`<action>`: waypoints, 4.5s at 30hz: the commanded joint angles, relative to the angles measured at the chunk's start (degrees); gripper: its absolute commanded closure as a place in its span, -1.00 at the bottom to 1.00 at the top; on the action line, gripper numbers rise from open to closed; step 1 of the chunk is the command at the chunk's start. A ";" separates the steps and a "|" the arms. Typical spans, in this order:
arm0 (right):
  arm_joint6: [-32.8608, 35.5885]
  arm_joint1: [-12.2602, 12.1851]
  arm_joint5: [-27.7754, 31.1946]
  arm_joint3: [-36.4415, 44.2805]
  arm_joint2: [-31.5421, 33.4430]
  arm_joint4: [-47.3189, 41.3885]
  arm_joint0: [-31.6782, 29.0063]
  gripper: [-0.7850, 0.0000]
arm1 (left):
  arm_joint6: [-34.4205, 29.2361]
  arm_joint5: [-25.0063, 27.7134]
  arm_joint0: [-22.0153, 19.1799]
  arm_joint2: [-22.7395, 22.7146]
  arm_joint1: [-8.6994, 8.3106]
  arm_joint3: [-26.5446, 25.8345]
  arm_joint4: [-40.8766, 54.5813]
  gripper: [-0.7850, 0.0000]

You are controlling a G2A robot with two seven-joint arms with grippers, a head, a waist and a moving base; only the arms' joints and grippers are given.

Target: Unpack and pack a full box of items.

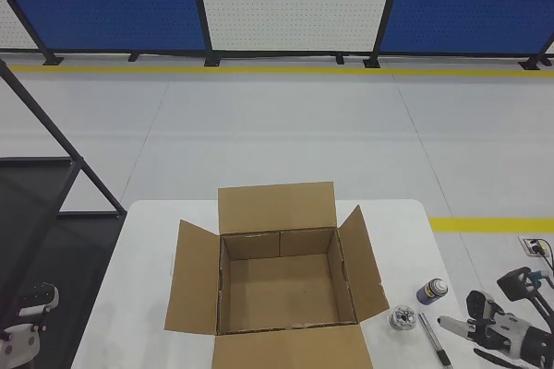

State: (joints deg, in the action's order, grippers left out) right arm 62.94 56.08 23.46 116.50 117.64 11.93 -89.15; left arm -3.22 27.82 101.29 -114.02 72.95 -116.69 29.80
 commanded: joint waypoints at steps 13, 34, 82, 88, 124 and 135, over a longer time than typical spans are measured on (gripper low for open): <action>0.13 -0.01 0.03 0.03 -0.01 -0.41 -0.03 -1.00 | 0.00 0.00 0.00 0.00 0.00 0.00 0.00 -1.00; 1.51 -0.91 1.44 3.24 3.02 22.41 -9.22 -1.00 | 0.00 0.00 0.00 0.00 0.00 0.00 0.00 -1.00; -3.94 -2.23 2.97 -14.41 -18.15 45.48 1.93 0.15 | 0.00 0.00 0.00 0.00 0.00 0.00 0.00 -1.00; -4.02 -2.40 3.03 -15.48 -18.84 45.20 2.52 0.40 | 0.00 0.00 0.00 0.00 0.00 0.00 0.00 -1.00; -2.84 -3.28 2.68 -18.08 -23.97 46.03 5.76 0.53 | 0.00 0.00 0.00 0.00 0.00 0.00 0.00 -1.00; -2.28 -3.54 2.35 -18.64 -25.15 46.67 6.77 1.00 | 0.00 0.00 0.00 0.00 0.00 0.00 0.00 -1.00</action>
State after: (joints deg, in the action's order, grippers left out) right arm 60.67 52.57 25.86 97.82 92.49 58.62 -82.38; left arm -3.22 27.82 101.29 -114.02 72.95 -116.69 29.80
